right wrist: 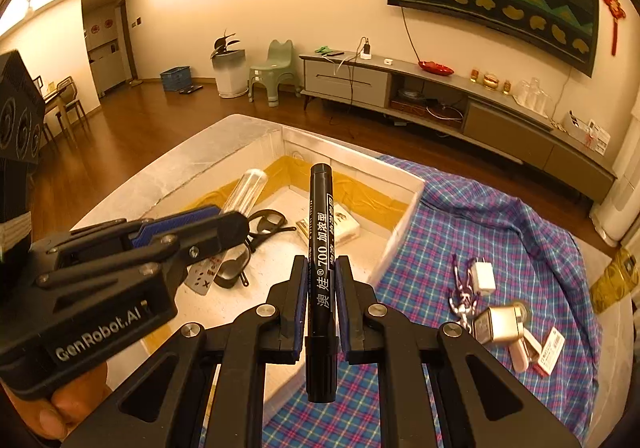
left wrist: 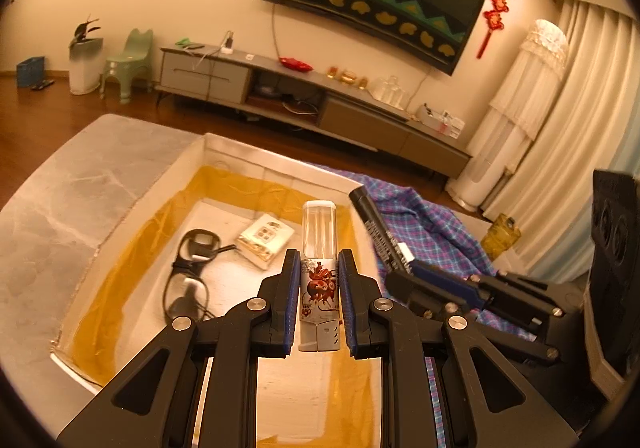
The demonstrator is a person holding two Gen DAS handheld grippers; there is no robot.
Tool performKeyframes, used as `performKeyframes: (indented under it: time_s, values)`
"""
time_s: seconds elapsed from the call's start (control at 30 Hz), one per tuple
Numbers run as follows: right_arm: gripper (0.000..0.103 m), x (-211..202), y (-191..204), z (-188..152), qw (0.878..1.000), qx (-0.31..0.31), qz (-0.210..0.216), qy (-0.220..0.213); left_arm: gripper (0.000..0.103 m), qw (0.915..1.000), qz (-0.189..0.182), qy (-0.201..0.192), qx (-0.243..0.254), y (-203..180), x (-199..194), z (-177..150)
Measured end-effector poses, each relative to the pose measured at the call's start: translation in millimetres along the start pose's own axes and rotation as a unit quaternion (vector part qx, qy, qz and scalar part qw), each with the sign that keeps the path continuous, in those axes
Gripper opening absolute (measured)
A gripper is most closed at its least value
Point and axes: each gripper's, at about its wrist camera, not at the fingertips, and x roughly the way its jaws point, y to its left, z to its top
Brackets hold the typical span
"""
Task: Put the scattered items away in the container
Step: 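Carry the floral tube in the left tool while the right tool carries the marker over the box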
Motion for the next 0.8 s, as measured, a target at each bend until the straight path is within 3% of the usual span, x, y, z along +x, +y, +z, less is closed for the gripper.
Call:
performKeyframes:
  time_s: [0.43, 0.8]
  values:
    - [0.015, 30, 14, 17, 0.999, -0.012, 0.017, 0.026, 0.019, 0.9969, 0.073, 0.025, 0.01, 17, 15, -3]
    - [0.015, 57, 8, 23, 0.998, -0.011, 0.022, 0.054, 0.019, 0.9955, 0.082, 0.046, 0.005, 22, 28, -7]
